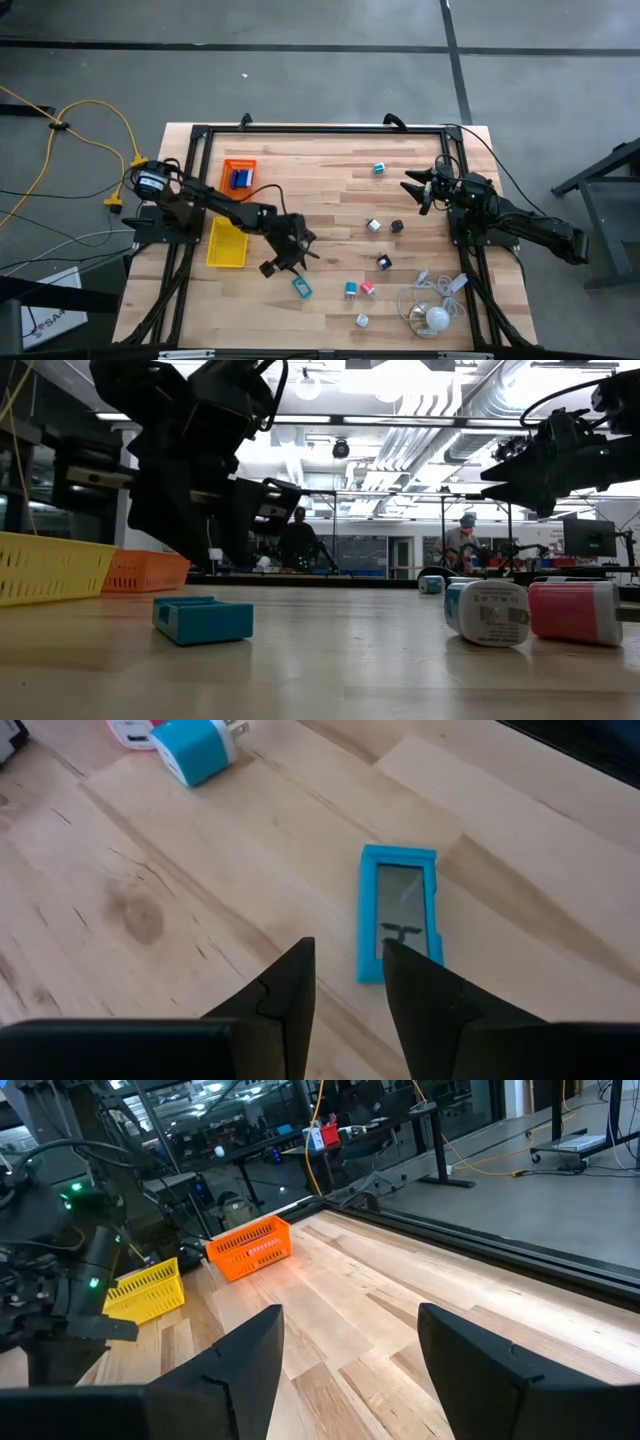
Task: Pick & Place Office items
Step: Put the blue timer into the orange basket
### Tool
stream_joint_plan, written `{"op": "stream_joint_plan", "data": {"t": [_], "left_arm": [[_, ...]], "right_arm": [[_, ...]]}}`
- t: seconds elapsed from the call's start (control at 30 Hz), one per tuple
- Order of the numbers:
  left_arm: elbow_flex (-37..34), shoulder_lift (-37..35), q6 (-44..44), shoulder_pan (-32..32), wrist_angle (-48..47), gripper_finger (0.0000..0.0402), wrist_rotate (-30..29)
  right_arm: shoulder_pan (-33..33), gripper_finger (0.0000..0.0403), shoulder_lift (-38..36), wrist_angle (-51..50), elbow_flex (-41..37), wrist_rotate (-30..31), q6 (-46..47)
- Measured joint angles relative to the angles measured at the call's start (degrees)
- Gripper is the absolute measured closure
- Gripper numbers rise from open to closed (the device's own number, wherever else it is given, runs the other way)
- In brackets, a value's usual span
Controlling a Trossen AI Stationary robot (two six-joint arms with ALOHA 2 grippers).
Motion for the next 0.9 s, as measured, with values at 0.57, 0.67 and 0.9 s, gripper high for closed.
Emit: {"op": "stream_joint_plan", "data": {"t": [0.57,0.67,0.9], "left_arm": [[-2.61,-0.02,-2.39,-2.55,2.69,0.0223,-0.25],[-2.61,-0.02,-3.04,-2.53,2.65,0.0214,-0.55],[-2.86,-0.04,-3.24,-2.87,2.56,0.021,-1.8]], "right_arm": [[0.0,0.0184,0.0,-0.03,-0.01,0.0,0.0],[0.0,0.0184,0.0,-0.04,0.0,0.0,0.0],[0.0,0.0184,0.0,-0.04,-0.01,0.0,0.0]]}}
